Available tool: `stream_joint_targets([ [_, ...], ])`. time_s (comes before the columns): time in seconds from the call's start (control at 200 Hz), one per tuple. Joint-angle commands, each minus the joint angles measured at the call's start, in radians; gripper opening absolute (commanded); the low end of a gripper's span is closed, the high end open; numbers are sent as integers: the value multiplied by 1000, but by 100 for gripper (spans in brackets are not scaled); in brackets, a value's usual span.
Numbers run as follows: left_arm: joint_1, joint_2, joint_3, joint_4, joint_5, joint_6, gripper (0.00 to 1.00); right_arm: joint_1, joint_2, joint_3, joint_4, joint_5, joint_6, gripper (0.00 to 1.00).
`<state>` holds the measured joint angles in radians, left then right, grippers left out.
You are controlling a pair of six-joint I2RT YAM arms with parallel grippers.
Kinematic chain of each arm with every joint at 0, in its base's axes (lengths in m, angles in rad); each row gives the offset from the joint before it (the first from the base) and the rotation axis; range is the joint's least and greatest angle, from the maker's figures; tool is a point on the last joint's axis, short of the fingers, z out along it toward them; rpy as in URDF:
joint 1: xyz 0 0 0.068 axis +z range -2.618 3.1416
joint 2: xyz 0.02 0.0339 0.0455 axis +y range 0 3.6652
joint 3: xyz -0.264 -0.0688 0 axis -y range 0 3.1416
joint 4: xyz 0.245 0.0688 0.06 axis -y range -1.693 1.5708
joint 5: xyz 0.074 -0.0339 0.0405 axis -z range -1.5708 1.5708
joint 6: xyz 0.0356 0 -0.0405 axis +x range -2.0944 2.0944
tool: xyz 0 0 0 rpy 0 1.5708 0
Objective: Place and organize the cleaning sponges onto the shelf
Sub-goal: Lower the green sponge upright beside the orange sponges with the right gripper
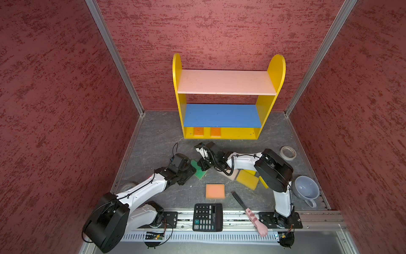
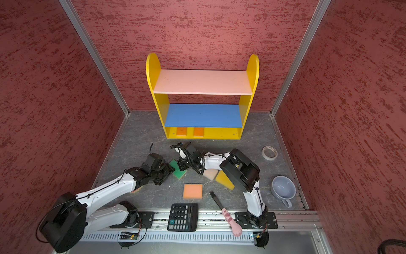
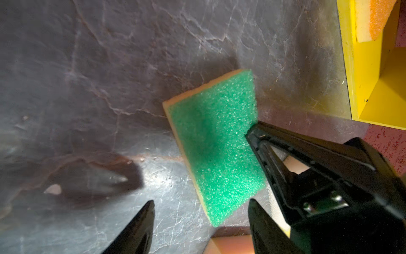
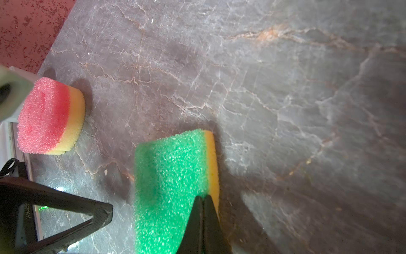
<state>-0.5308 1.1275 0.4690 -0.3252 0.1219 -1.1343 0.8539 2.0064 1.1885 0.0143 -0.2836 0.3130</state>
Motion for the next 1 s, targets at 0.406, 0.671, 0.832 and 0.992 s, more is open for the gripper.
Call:
stream_joint_targets([
  [0.406,-13,-13,74,178,29,141,99,-97,-122,-57,113,-56,100,0],
  [0.671,-10,-5,133,40,-35,155,99,-142,-198,-95,138,15,91,0],
  [0.832,-28,-61,118,96,-72,113,99,-174,-215,-87,165,-20,122,0],
  [0.992,-85,-138,73,154,-166,38,99,-176,-218,-50,144,3,118,0],
])
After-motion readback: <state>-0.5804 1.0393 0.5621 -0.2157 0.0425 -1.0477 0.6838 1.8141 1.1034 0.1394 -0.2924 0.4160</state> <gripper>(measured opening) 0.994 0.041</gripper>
